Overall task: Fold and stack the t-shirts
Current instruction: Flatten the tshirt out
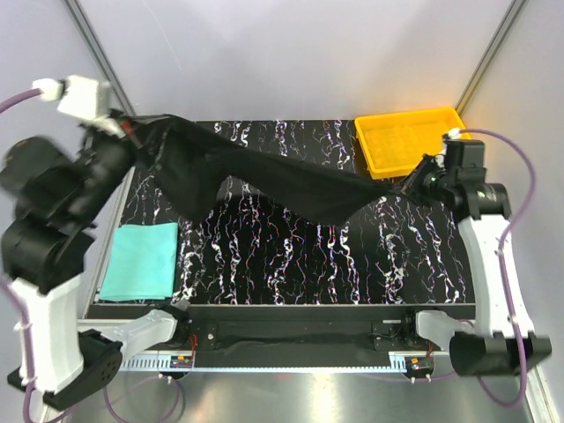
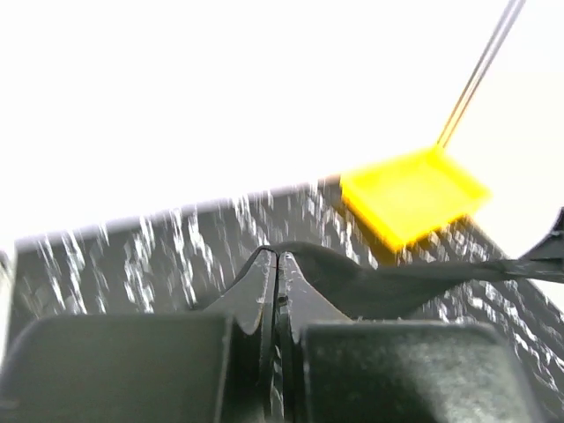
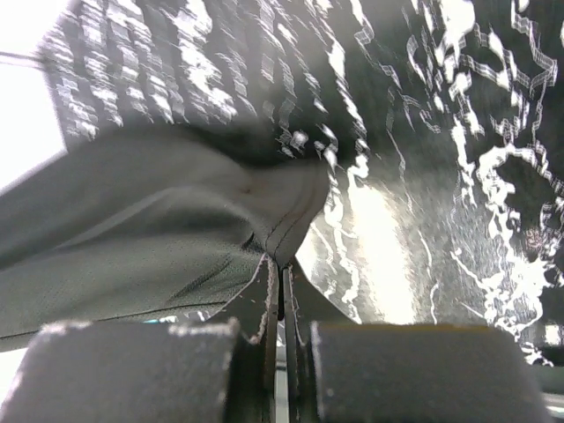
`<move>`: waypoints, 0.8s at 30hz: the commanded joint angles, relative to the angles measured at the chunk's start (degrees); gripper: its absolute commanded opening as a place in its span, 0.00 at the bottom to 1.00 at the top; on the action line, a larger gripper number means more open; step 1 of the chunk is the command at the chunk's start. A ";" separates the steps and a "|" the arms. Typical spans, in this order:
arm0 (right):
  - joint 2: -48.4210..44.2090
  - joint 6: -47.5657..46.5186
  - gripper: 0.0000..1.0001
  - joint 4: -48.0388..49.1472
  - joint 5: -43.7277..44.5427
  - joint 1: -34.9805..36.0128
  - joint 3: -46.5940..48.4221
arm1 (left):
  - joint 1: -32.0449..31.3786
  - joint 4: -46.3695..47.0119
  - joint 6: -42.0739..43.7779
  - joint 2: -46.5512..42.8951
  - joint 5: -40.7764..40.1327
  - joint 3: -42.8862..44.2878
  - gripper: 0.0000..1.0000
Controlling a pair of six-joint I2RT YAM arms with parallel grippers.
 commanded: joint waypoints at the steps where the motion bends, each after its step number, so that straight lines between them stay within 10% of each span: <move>1: -6.15 -1.78 0.00 -7.58 3.55 1.35 6.99 | -1.77 2.79 6.45 -3.02 -1.37 6.60 0.00; 13: 11.64 3.49 0.00 -2.05 7.95 1.18 33.08 | -5.55 12.19 15.76 7.07 -13.42 13.56 0.00; 24: 37.42 4.37 0.00 -3.28 8.91 0.83 70.95 | 1.82 39.44 23.35 25.08 -17.92 18.11 0.00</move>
